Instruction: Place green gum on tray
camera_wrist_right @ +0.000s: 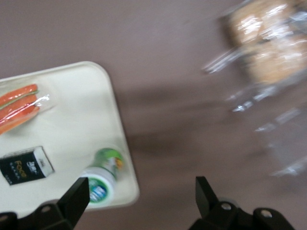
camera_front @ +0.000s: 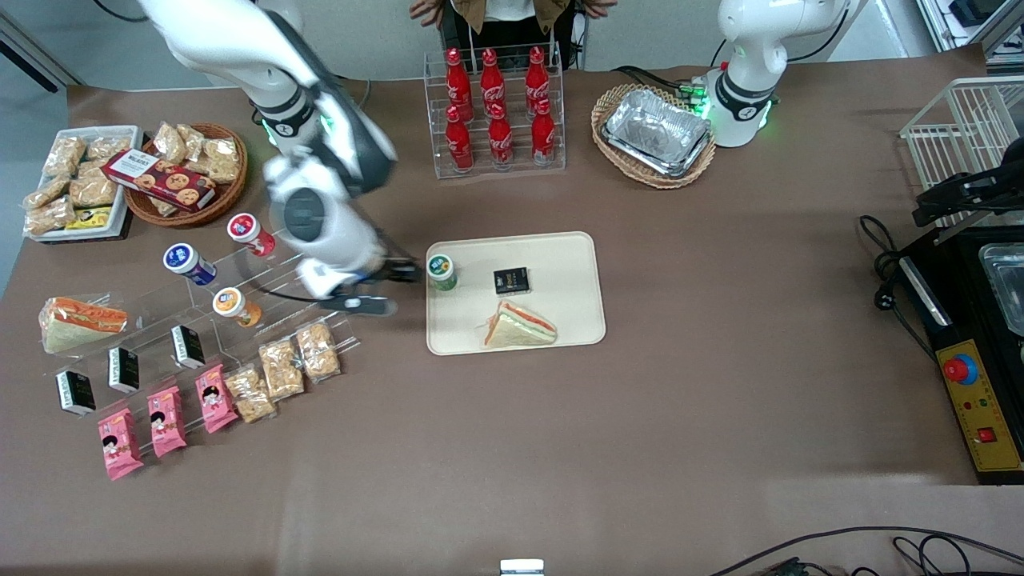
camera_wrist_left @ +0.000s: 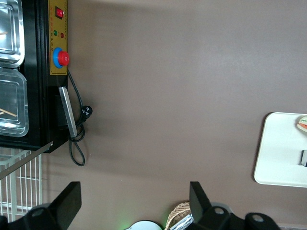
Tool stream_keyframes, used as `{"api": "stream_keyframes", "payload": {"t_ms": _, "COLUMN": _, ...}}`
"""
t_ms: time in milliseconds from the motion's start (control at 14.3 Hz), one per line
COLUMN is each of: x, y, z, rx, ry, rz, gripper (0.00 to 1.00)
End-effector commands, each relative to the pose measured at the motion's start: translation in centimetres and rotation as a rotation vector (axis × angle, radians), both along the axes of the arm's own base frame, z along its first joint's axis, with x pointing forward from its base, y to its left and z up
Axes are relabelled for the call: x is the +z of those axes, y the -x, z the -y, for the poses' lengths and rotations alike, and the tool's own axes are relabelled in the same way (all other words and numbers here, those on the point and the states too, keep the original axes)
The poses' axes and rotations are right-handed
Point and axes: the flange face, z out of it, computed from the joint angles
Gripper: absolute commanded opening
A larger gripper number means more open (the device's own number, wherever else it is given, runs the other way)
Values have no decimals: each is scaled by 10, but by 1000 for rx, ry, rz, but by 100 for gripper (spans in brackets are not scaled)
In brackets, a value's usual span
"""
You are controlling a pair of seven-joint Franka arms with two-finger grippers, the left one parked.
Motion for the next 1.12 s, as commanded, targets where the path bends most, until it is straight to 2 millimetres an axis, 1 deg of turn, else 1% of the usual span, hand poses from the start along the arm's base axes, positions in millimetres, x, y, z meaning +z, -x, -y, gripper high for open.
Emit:
{"api": "stream_keyframes", "payload": {"t_ms": 0, "x": 101, "y": -21, "z": 81, "rx": 55, "ry": -23, "rz": -16, "gripper": 99}}
{"api": "stream_keyframes", "payload": {"t_ms": 70, "x": 128, "y": -26, "z": 102, "rx": 62, "ry": -28, "rz": -33, "gripper": 99}}
{"api": "stream_keyframes", "payload": {"t_ms": 210, "x": 175, "y": -37, "z": 140, "rx": 58, "ry": -40, "rz": -36, "gripper": 99}}
{"api": "stream_keyframes", "payload": {"t_ms": 280, "x": 191, "y": -41, "z": 160, "rx": 62, "ry": -48, "rz": -27, "gripper": 99}}
{"api": "stream_keyframes", "payload": {"t_ms": 420, "x": 215, "y": -46, "z": 196, "rx": 81, "ry": -63, "rz": 4, "gripper": 99}}
{"api": "stream_keyframes", "payload": {"t_ms": 490, "x": 228, "y": -49, "z": 212, "rx": 88, "ry": -67, "rz": 23, "gripper": 99}}
{"api": "stream_keyframes", "payload": {"t_ms": 630, "x": 251, "y": -51, "z": 242, "rx": 58, "ry": -46, "rz": 41, "gripper": 99}}
{"api": "stream_keyframes", "payload": {"t_ms": 770, "x": 267, "y": -52, "z": 251, "rx": 61, "ry": -4, "rz": 55, "gripper": 99}}
{"api": "stream_keyframes", "payload": {"t_ms": 840, "x": 274, "y": -53, "z": 262, "rx": 41, "ry": -1, "rz": 70, "gripper": 99}}
{"api": "stream_keyframes", "payload": {"t_ms": 910, "x": 276, "y": -53, "z": 271, "rx": 24, "ry": -1, "rz": 76, "gripper": 99}}
{"api": "stream_keyframes", "payload": {"t_ms": 1050, "x": 276, "y": -55, "z": 275, "rx": 21, "ry": 0, "rz": 76, "gripper": 100}}
